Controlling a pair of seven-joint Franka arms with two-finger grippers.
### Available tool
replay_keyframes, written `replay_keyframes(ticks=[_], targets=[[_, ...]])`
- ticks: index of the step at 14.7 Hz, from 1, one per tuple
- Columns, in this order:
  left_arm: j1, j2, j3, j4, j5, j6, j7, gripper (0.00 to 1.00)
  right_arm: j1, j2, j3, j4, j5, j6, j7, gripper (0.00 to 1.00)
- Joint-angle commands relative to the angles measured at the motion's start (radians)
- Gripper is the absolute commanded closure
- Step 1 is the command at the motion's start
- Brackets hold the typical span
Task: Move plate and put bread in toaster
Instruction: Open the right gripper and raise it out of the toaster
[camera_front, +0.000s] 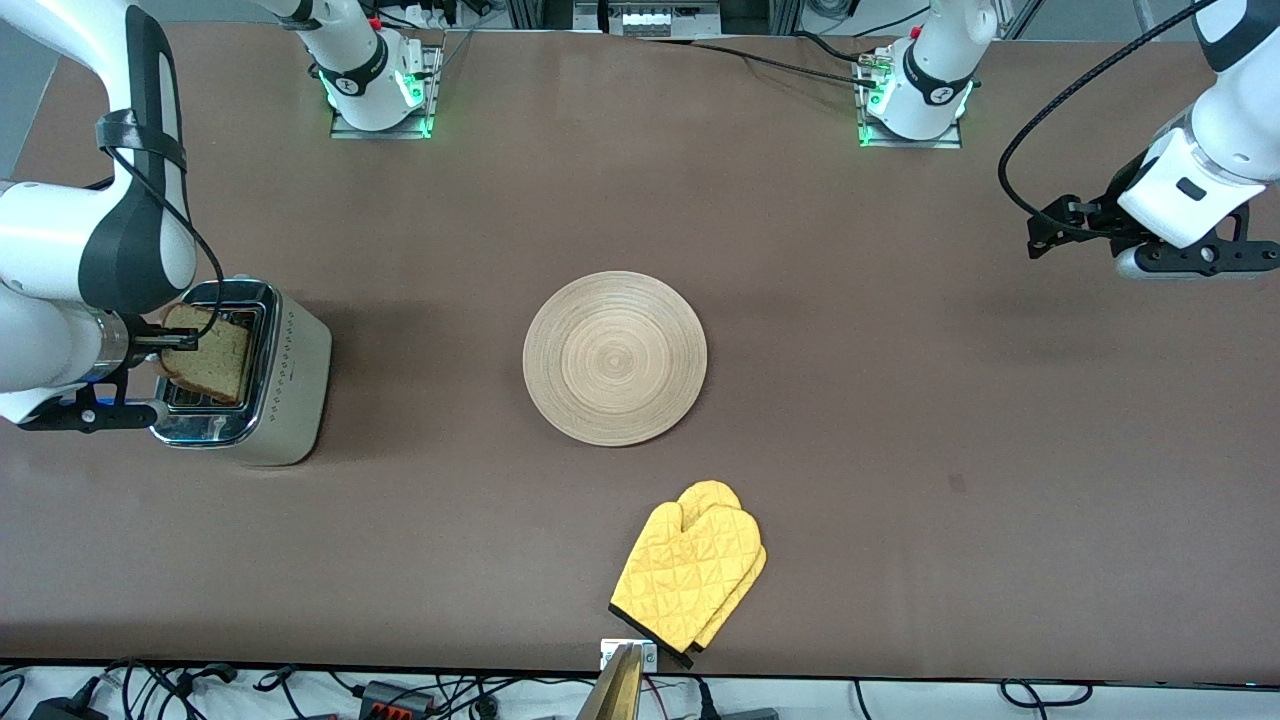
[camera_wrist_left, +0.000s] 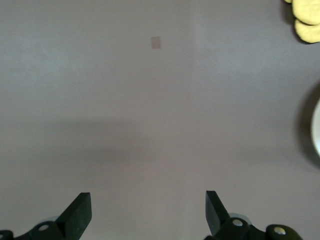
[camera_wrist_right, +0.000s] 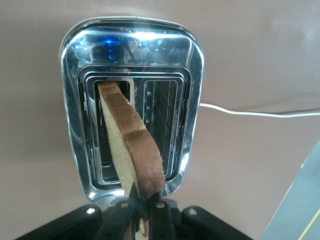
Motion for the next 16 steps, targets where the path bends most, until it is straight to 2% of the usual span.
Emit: replay_keyframes(ticks=[1,11,12,13,16], targets=[[-0.017,-0.020,0.009,-0.015,0.034,-0.006,-0.015,0.00,-0.008,0.005,0.002,0.006,0.015,-0.006,0.001,1.00],[-0.003,-0.017,0.009,-0.013,0.019,-0.007,-0.030,0.00,-0.001,0.023,0.004,-0.043,0.063,0.003,0.000,1.00],[-0.003,-0.017,0.009,-0.013,0.017,-0.007,-0.033,0.00,0.000,0.031,0.004,-0.040,0.065,0.006,0.003,0.64],[-0.003,-0.019,0.009,-0.013,0.017,-0.007,-0.033,0.00,-0.003,0.032,0.004,-0.038,0.065,0.008,0.004,0.01],[-0.003,-0.019,0.008,-0.013,0.017,-0.009,-0.047,0.00,0.003,-0.004,0.002,-0.034,0.080,0.005,0.006,0.00]])
